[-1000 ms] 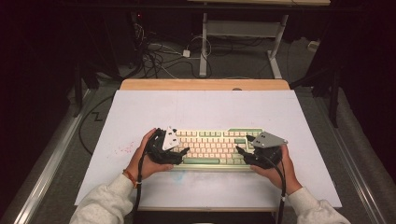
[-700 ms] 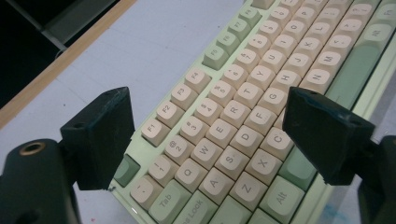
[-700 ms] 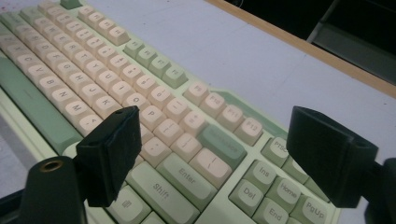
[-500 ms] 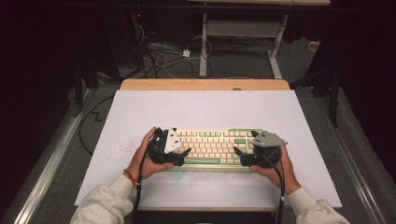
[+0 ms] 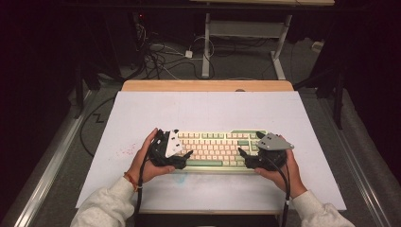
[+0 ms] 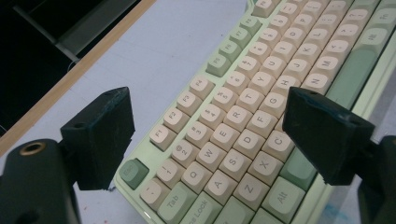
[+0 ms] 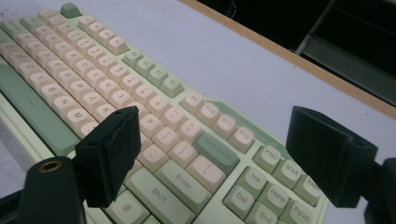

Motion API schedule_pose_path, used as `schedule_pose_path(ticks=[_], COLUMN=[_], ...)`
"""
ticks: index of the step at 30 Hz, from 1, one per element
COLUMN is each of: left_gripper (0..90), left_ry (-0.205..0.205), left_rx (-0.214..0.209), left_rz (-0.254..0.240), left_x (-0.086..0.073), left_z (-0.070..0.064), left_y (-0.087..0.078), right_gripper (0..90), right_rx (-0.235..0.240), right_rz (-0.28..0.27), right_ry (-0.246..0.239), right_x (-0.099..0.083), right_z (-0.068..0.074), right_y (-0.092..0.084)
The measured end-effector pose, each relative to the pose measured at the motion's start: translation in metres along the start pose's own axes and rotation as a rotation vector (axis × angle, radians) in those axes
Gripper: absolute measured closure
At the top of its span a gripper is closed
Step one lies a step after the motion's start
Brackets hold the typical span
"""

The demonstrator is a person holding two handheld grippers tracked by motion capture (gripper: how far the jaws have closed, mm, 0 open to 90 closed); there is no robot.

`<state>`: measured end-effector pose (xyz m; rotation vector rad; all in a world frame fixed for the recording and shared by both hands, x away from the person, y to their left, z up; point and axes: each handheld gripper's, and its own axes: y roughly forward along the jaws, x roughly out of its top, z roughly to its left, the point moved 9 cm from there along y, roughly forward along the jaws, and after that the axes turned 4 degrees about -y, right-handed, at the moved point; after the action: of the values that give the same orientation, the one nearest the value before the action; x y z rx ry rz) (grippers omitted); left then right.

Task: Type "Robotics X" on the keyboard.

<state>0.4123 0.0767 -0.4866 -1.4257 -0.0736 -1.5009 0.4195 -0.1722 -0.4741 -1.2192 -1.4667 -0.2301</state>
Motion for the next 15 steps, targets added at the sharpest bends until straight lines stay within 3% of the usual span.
schedule_pose_path(ticks=[15], left_gripper=[15.7], left_ry=[0.035], left_rx=[0.023], left_rz=[-0.002], left_x=[-0.0063], left_z=[0.0030], left_y=[-0.0104], right_gripper=[19.0], right_rx=[-0.025], right_rz=[-0.002], right_ry=[-0.039], right_x=[0.0003], right_z=[-0.0018], right_y=[-0.0093])
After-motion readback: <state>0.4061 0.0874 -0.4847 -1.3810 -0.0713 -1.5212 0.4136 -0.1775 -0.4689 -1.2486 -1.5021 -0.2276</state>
